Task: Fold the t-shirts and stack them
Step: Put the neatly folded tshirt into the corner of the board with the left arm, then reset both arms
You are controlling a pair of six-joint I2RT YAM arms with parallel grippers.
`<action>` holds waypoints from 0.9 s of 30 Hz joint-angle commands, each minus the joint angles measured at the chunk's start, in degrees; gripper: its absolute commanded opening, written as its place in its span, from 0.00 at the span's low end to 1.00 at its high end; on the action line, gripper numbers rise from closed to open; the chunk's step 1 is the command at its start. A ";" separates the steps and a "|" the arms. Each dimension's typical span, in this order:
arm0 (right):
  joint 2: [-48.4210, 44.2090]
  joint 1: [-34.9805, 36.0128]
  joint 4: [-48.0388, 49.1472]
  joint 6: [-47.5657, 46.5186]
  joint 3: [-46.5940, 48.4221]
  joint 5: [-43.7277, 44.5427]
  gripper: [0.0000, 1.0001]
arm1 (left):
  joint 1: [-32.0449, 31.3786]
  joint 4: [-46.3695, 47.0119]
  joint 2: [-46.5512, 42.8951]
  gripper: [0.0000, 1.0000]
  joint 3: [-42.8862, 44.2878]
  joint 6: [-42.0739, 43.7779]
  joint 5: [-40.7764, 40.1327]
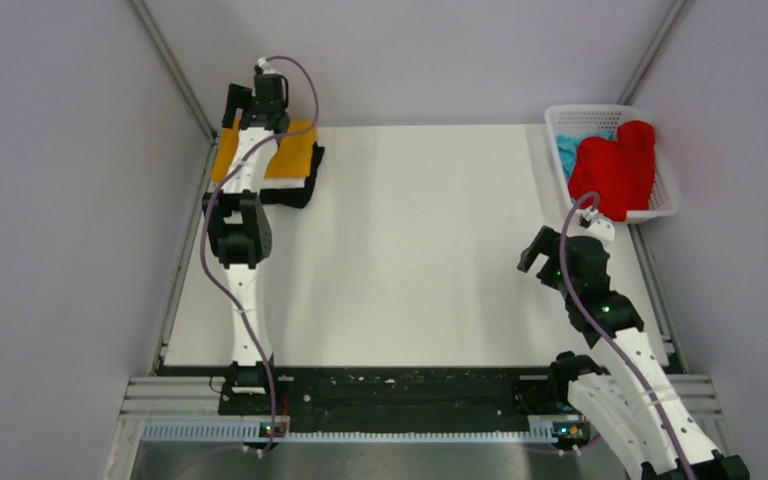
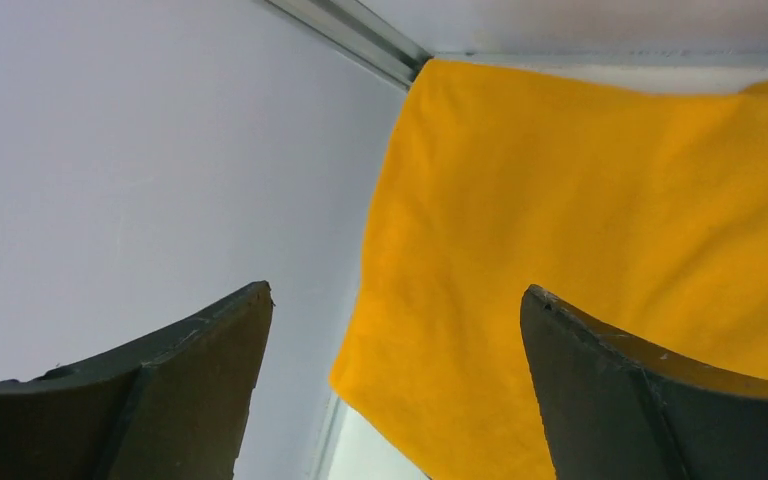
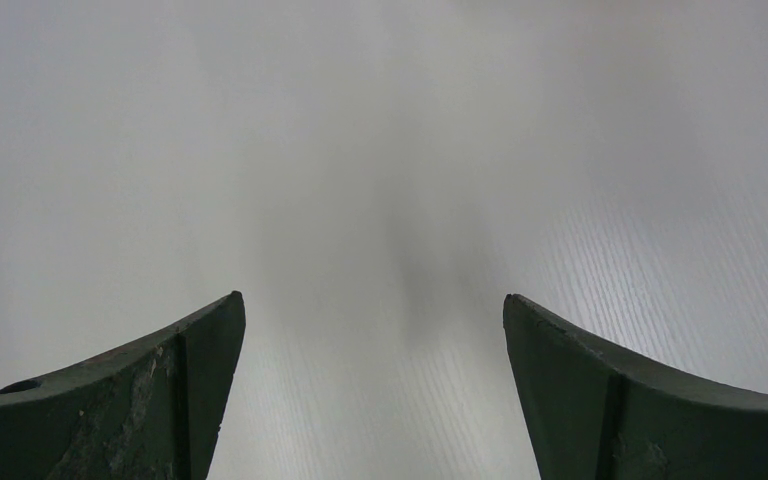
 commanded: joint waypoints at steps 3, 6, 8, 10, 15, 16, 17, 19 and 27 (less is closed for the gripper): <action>0.05 0.23 0.75 0.78 2.05 1.78 0.99 | 0.49 -4.98 -12.74 0.99 1.19 -14.28 7.54; 0.86 0.22 1.41 0.19 2.14 0.10 0.99 | 0.46 -9.31 -21.45 0.99 -4.42 -23.50 16.51; 1.43 0.20 1.36 -0.17 2.16 -0.80 0.99 | 0.48 -8.93 -28.86 0.99 -13.94 -30.32 24.35; 1.84 0.15 1.45 -0.18 2.16 -2.11 0.99 | 0.34 -5.64 -37.04 0.98 -24.89 -35.22 29.93; 1.69 0.20 1.56 0.41 1.64 -4.91 0.99 | -0.26 6.12 -59.01 0.99 -57.33 -46.31 43.70; 1.52 0.23 1.75 0.75 1.18 -5.12 0.99 | -1.00 7.93 -63.03 0.98 -63.11 -47.39 44.85; 1.37 0.19 2.15 0.92 0.37 -5.42 0.99 | -1.95 8.37 -66.61 0.98 -68.38 -48.54 44.77; 1.35 0.19 2.95 1.69 -1.39 -6.62 0.99 | -4.25 7.40 -74.24 0.99 -76.92 -50.14 42.12; 1.33 0.23 7.47 4.99 -7.82 -6.70 0.99 | -7.33 7.82 -94.91 0.99 -101.01 -55.21 42.99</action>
